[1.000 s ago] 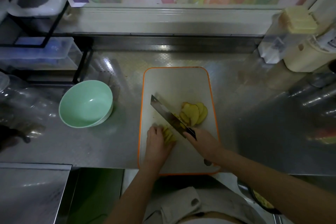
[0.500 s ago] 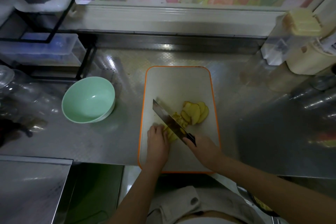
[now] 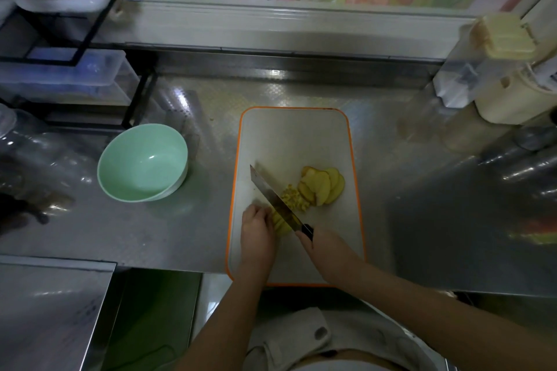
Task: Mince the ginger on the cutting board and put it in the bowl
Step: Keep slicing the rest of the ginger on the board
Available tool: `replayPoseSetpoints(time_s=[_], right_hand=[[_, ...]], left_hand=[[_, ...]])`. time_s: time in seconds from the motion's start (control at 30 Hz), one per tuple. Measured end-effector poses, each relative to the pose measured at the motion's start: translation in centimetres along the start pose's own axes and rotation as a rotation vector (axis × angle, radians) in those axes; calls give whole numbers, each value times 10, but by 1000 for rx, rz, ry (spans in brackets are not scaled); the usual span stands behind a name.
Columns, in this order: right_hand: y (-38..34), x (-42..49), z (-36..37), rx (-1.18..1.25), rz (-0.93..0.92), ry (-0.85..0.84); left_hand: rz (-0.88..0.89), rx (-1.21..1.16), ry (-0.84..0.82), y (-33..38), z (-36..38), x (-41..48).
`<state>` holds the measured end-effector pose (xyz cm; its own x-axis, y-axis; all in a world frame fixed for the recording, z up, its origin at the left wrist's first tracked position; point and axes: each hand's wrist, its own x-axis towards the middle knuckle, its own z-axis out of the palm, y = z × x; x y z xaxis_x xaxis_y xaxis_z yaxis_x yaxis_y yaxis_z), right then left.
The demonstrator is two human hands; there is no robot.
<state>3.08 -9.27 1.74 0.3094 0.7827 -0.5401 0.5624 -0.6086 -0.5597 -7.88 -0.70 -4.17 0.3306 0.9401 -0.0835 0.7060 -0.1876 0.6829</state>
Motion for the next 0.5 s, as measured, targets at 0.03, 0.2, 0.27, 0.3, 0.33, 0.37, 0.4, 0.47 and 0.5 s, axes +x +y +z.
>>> replayPoseSetpoints(time_s=[0.03, 0.2, 0.27, 0.3, 0.33, 0.37, 0.4, 0.47, 0.5], right_hand=[[-1, 2, 2, 12, 7, -7], [-2, 8, 5, -54, 22, -23], [1, 10, 7, -42, 46, -21], [3, 10, 8, -31, 56, -13], [4, 11, 9, -34, 56, -5], [6, 13, 9, -42, 44, -1], [7, 14, 7, -37, 27, -3], [13, 15, 1, 9, -14, -21], [15, 16, -3, 29, -29, -32]], left_hand=[[-3, 0, -1, 0, 0, 0], [4, 27, -2, -2, 2, 1], [8, 31, -1, -3, 2, 1], [10, 30, -3, -3, 3, 1], [15, 29, -5, -3, 3, 0], [21, 28, -5, -3, 3, 0], [25, 31, -2, -3, 3, 0], [32, 37, 6, -2, 2, -1], [33, 35, 7, -2, 2, -1]])
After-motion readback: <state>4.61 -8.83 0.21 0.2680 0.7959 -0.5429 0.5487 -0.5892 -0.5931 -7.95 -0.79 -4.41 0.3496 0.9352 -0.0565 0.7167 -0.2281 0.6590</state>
